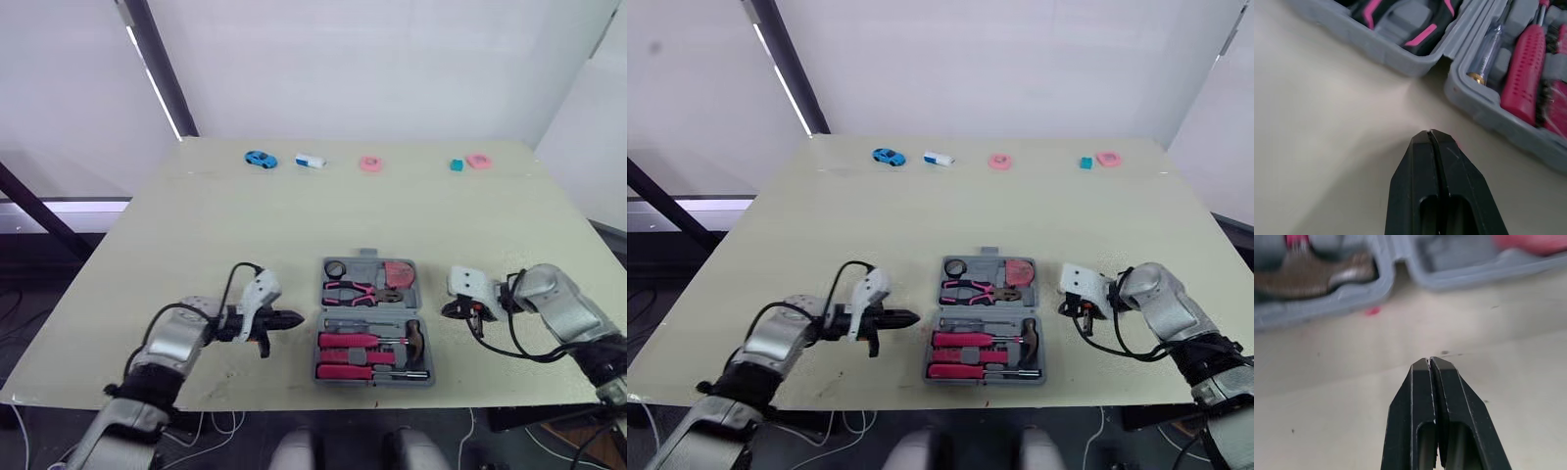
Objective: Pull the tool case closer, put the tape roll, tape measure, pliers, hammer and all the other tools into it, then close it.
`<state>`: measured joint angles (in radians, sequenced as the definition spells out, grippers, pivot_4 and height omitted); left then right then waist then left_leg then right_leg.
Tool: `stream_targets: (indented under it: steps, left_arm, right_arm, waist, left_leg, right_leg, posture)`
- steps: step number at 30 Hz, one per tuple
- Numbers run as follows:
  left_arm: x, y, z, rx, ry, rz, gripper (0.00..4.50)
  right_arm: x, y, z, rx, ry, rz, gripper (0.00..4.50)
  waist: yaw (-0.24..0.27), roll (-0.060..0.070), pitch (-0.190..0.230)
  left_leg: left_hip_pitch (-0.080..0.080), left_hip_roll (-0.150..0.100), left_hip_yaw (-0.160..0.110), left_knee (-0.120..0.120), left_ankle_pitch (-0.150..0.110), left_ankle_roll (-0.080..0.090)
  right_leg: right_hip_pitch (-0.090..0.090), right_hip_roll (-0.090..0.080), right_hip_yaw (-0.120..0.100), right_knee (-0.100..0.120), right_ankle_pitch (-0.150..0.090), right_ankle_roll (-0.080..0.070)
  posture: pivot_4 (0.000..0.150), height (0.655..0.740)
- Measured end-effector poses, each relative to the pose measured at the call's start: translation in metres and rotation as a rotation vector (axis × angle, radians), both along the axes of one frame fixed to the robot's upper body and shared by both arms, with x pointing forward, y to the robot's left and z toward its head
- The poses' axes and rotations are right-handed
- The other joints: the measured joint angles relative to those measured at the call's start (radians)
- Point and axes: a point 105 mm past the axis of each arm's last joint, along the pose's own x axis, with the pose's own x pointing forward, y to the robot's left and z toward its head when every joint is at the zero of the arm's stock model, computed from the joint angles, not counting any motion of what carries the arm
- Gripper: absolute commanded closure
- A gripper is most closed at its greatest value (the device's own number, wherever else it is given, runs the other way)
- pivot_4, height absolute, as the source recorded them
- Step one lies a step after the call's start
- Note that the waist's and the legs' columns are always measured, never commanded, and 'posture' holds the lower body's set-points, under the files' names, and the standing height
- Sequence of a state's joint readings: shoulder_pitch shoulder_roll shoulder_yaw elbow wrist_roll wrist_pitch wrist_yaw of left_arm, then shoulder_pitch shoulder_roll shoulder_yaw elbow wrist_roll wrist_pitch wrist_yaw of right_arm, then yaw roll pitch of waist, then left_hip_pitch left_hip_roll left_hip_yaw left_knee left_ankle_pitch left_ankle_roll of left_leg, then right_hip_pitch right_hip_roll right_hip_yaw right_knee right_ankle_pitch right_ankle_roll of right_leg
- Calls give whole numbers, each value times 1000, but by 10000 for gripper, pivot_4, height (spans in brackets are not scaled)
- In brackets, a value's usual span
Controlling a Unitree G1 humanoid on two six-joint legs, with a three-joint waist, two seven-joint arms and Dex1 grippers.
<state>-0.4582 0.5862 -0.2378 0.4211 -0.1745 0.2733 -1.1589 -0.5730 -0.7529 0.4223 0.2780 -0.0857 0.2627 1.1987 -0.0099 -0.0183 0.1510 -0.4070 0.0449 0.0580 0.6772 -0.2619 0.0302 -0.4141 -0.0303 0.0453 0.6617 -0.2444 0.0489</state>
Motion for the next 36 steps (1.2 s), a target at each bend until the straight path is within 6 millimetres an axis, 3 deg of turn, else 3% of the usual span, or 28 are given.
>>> stream_targets:
  steps: [7, 16, 36]
  left_arm:
    - [8, -16, 0, -14, -23, -45, 45000]
    - [9, -18, 0, -5, -25, -50, 45000]
    - [-13, -17, -7, -17, -17, -38, 45000]
  right_arm:
    - [-3, 24, -8, -2, 31, 77, 44490]
    - [-2, 28, -8, 6, 45, 63, 44490]
    - [-10, 29, -10, 5, 49, 89, 44490]
  waist:
    - [-1, 0, 0]
    - [-1, 0, 0]
    - [-2, 1, 0]
  left_leg:
    - [-4, 0, -2, 2, 0, 0]
    - [-7, 0, -7, 6, 0, 0]
    - [-7, 0, -8, 6, 0, 0]
  right_leg:
    - [-3, 0, -1, 0, 0, 0]
    - [-3, 0, -5, 2, 0, 0]
    - [-3, 0, -5, 1, 0, 0]
  posture:
    - [1500, 7400]
    - [1500, 7400]
    - [1500, 7400]
